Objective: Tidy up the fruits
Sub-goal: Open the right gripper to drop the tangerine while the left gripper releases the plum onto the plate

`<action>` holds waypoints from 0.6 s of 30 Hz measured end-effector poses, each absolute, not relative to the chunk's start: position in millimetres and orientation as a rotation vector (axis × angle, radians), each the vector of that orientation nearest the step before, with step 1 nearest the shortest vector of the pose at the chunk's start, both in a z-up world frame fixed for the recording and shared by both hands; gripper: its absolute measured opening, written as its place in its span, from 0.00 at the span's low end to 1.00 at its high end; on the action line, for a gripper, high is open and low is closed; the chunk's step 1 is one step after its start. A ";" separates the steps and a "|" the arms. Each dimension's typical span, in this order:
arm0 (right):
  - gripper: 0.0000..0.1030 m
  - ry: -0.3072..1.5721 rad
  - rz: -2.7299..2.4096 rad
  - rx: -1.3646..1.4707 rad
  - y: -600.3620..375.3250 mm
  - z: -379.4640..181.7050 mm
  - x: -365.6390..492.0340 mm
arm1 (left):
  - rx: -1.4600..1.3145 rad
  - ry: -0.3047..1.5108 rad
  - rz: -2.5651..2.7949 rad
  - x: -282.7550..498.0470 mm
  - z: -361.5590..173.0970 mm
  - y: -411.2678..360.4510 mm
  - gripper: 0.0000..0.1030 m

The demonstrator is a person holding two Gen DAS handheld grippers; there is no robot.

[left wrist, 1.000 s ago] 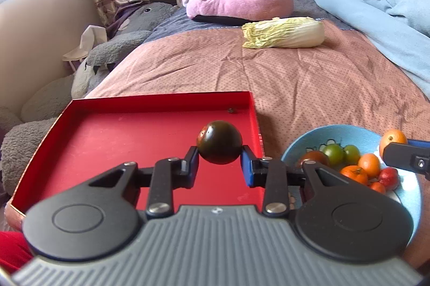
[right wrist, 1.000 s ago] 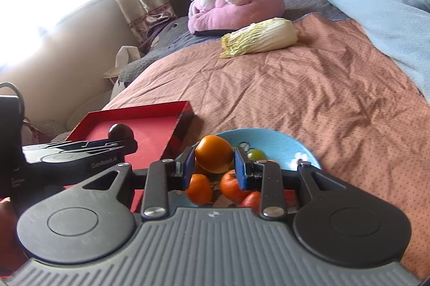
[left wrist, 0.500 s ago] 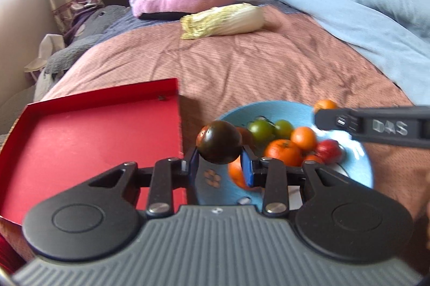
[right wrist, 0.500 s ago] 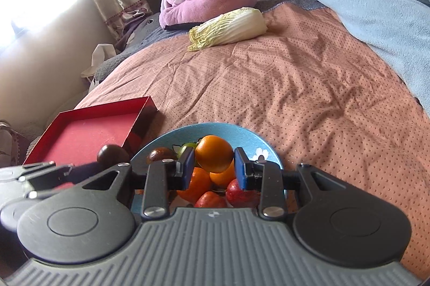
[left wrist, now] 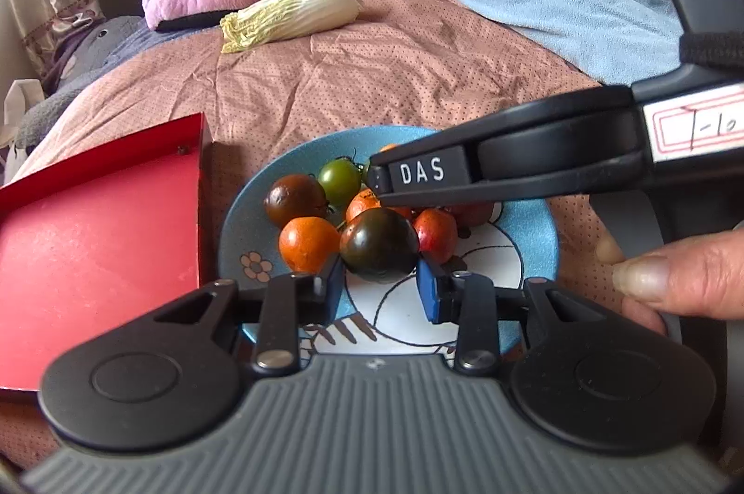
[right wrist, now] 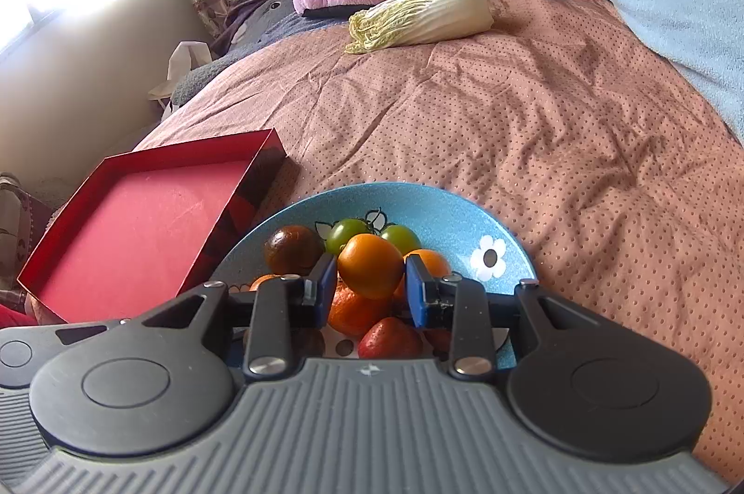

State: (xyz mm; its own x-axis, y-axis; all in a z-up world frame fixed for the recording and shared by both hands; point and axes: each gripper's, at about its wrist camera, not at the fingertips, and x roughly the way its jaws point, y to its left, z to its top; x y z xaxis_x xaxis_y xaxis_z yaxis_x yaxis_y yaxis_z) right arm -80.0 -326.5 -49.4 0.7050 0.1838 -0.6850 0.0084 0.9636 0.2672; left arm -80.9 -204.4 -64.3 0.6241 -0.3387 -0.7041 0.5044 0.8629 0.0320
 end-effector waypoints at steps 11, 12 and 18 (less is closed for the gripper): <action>0.68 0.774 0.091 0.268 -324.8 -39.2 -87.7 | 0.249 0.766 -0.505 -84.7 -62.3 -205.6 0.38; 0.70 0.766 0.091 0.261 -323.8 -36.1 -89.7 | 0.252 0.767 -0.503 -85.4 -61.8 -206.0 0.38; 0.82 0.744 0.100 0.257 -320.1 -18.6 -97.3 | 0.245 0.744 -0.493 -90.1 -54.5 -204.0 0.51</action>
